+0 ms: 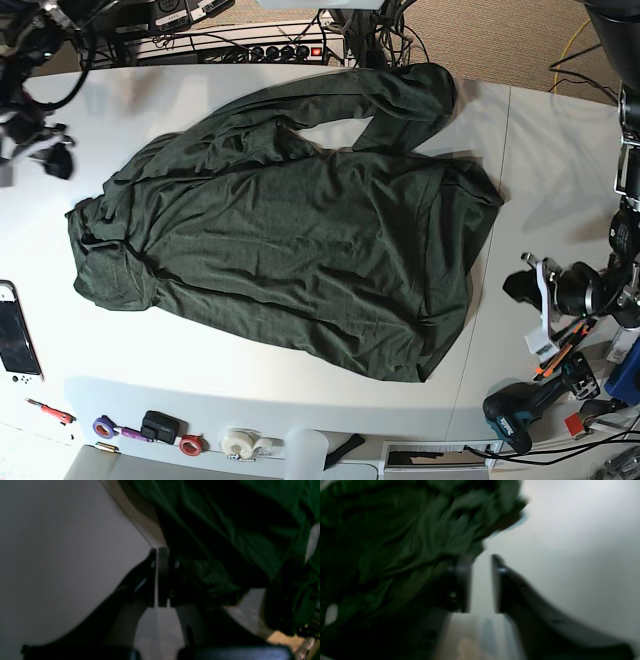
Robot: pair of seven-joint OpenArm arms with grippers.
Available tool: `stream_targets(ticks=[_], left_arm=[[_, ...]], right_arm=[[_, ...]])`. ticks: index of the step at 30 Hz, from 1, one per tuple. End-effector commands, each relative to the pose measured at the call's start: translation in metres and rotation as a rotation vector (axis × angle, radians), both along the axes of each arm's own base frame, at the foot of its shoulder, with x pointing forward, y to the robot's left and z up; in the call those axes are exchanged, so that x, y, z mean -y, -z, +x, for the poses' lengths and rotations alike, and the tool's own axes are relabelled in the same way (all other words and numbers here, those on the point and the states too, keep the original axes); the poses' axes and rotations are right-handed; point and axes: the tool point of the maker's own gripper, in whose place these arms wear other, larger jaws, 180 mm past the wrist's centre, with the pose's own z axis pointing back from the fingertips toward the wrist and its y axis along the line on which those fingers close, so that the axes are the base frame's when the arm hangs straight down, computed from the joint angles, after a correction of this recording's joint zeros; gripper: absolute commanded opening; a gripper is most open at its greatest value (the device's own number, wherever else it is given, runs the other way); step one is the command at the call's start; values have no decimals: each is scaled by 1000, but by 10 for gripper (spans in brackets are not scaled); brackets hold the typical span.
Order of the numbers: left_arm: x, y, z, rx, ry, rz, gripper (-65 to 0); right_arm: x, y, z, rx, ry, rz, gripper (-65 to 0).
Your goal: Layout the t-shirt on the table in an organized manner, then fold the t-shirt properly
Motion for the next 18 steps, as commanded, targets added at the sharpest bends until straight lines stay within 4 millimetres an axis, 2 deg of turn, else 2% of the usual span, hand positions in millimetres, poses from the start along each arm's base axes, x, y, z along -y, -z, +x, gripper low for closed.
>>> stream_targets(ticks=[1, 2, 4, 5, 6, 8, 9, 12, 15, 18], left_arm=[[-3, -28, 17, 82, -19, -34, -650], [-3, -31, 19, 96, -26, -48, -650], [5, -35, 23, 109, -28, -80, -650], [13, -36, 24, 111, -22, -103, -623], [23, -36, 25, 112, -12, -133, -566], [51, -34, 26, 109, 20, -185, -468], [69, -33, 27, 107, 40, -215, -443], [129, -31, 26, 102, 112, -294, -434], [183, -26, 20, 94, 184, -325, -434], [208, -17, 10, 58, 234, -302, -435]], right_arm=[[-4, -11, 11, 47, -28, -22, -386], [-10, -6, 15, 43, -45, -28, -357], [-19, -2, 26, 48, -73, -55, -356], [-23, -1, 31, 61, -75, -65, -356], [-26, -1, 37, 71, -72, -70, -356], [-33, 2, 45, 70, -77, -76, -356], [-38, 5, 47, 59, -87, -76, -356], [-49, 18, 48, 11, -113, -91, -356], [-48, 29, 43, -41, -112, -134, -356], [-40, 30, 40, -54, -94, -160, -356]])
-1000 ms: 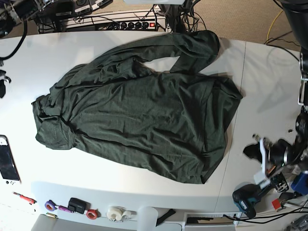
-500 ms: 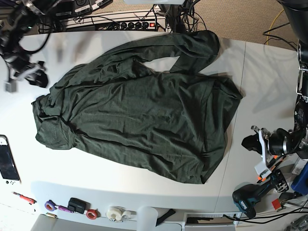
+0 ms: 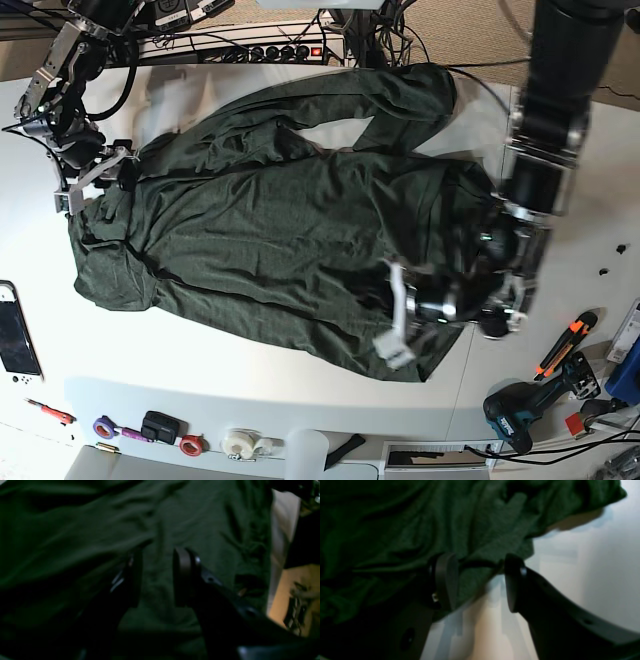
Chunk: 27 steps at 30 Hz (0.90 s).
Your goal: Layout the t-shirt on the table in an organized manner, then fold the t-shirt properly
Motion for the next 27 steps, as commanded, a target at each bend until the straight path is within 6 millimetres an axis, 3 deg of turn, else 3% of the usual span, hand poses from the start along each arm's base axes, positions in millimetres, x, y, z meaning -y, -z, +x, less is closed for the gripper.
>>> stream_targets(ticks=[1, 3, 5, 6, 9, 14, 22, 26, 27], left_arm=[[-5, -17, 11, 41, -4, -2, -436], [-5, -10, 4, 10, 12, 11, -500], [-12, -1, -2, -15, 6, 18, -613], [-16, 5, -6, -28, 0, 24, -650], [-27, 26, -21, -76, -15, 38, -650], [-30, 46, -39, -118, -39, 20, -650], [-36, 51, -29, -62, -63, 68, -650], [-35, 50, -28, -55, -68, 60, -650], [-36, 50, -28, -54, -68, 64, -650]], right_arm=[[9, -18, 10, 67, 7, -20, -356], [9, -22, 11, 89, 11, -6, -358], [8, -22, 12, 92, 6, -5, -388], [7, -22, 12, 91, 2, -5, -440], [0, -21, 15, 97, -19, 1, -650], [-14, -23, 32, 141, -63, -35, -650], [-13, -32, 63, 157, -49, -177, -650], [-10, -32, 59, 119, -63, -160, -650], [-6, -32, 54, 99, -59, -144, -621]])
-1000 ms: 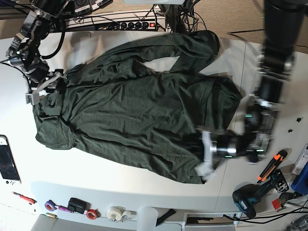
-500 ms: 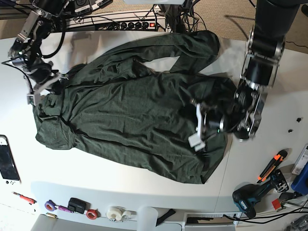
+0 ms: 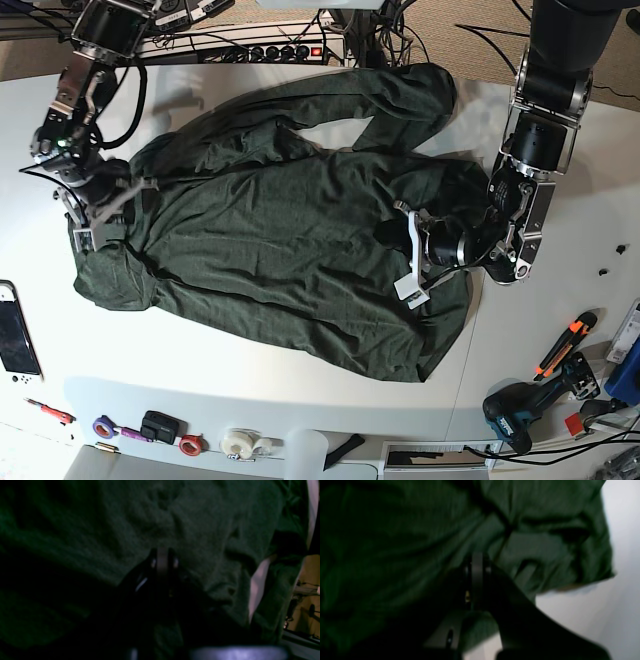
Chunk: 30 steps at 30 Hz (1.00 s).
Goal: Layout the t-shirt on the table in an organized manner, then fold the t-shirt properly
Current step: 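Hold the side edge with the left gripper while the right gripper smooths the hem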
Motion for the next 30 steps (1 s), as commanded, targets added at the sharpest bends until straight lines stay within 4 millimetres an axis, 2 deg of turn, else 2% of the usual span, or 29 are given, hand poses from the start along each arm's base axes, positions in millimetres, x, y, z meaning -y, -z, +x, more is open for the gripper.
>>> stream_targets(ticks=[1, 3, 4, 8, 10, 12, 14, 17, 22, 26, 30], left_arm=[[1, -19, 16, 59, -6, -23, -650], [0, -18, 17, 60, -5, -18, -650], [0, -18, 16, 60, -6, -19, -650], [2, -20, 18, 68, -11, -31, -650], [2, -21, 18, 67, -12, -34, -650], [3, -22, 18, 67, -12, -40, -650], [4, -24, 18, 64, -15, -56, -650], [7, -25, 18, 63, -15, -70, -650], [5, -25, 18, 62, -16, -65, -650], [6, -25, 18, 63, -16, -67, -650], [5, -25, 18, 62, -16, -66, -650]], right_arm=[[14, -19, 5, 46, 27, -3, -562], [25, -23, -5, 50, 88, 76, -425], [32, -27, -11, 63, 123, 119, -379], [68, -40, -39, 158, 290, 231, -362], [78, -38, -56, 185, 349, 257, -362], [74, -31, -68, 200, 378, 306, -362], [59, -21, -73, 203, 376, 367, -362], [37, -11, -72, 194, 333, 403, -362], [13, 4, -64, 151, 295, 409, -362], [3, 13, -62, 129, 297, 398, -362], [4, 20, -62, 96, 308, 358, -362]])
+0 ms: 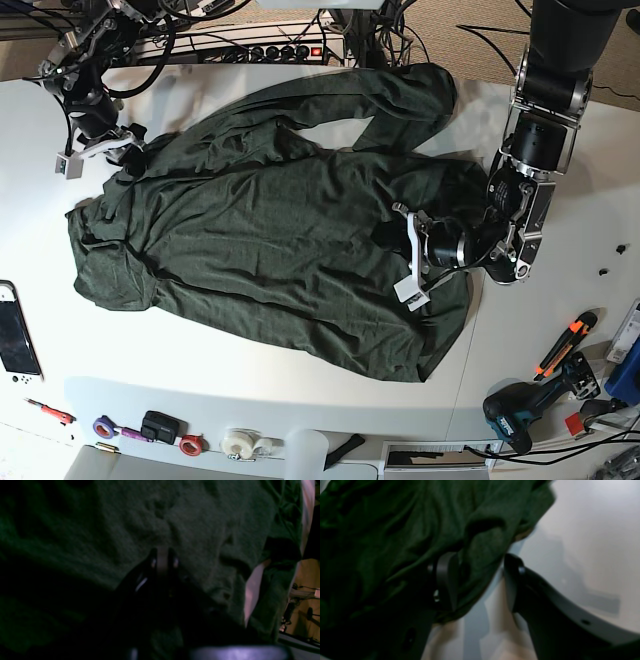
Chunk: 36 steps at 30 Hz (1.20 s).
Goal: Layout the t-shirt on the table in an organized manner, then fold the t-shirt properly
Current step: 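Hold the side edge with the left gripper while the right gripper smooths the hem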
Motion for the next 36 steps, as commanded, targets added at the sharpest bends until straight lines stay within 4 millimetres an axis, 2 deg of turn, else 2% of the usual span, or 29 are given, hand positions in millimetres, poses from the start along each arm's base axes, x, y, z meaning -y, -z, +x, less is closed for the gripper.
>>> stream_targets(ticks=[1, 3, 4, 7, 8, 16, 22, 26, 31, 36], left_arm=[[2, -21, 16, 58, -7, -33, -650], [2, -21, 16, 58, -7, -33, -650], [2, -21, 16, 58, -7, -33, -650], [2, -21, 16, 58, -7, -33, -650], [2, -21, 16, 58, -7, -33, -650], [1, -20, 16, 56, -8, -32, -650], [2, -20, 16, 56, -8, -33, -650], [2, -20, 15, 56, -8, -33, -650], [2, -20, 15, 56, -7, -34, -650], [2, -20, 15, 55, -8, -34, -650]], right_arm=[[7, -11, 7, 39, 13, -28, -363], [12, -9, 7, 22, 36, -55, -384], [15, -8, 6, 20, 43, -65, -424], [17, -10, 7, 25, 45, -77, -620], [19, -11, 7, 25, 44, -81, -650], [38, -15, -1, -40, 24, -130, -650], [69, -23, -23, -38, 137, -130, -650], [94, -37, -42, 6, 229, -105, -650], [132, -58, -65, 16, 305, -175, -650], [162, -88, -68, 35, 320, -269, -650]])
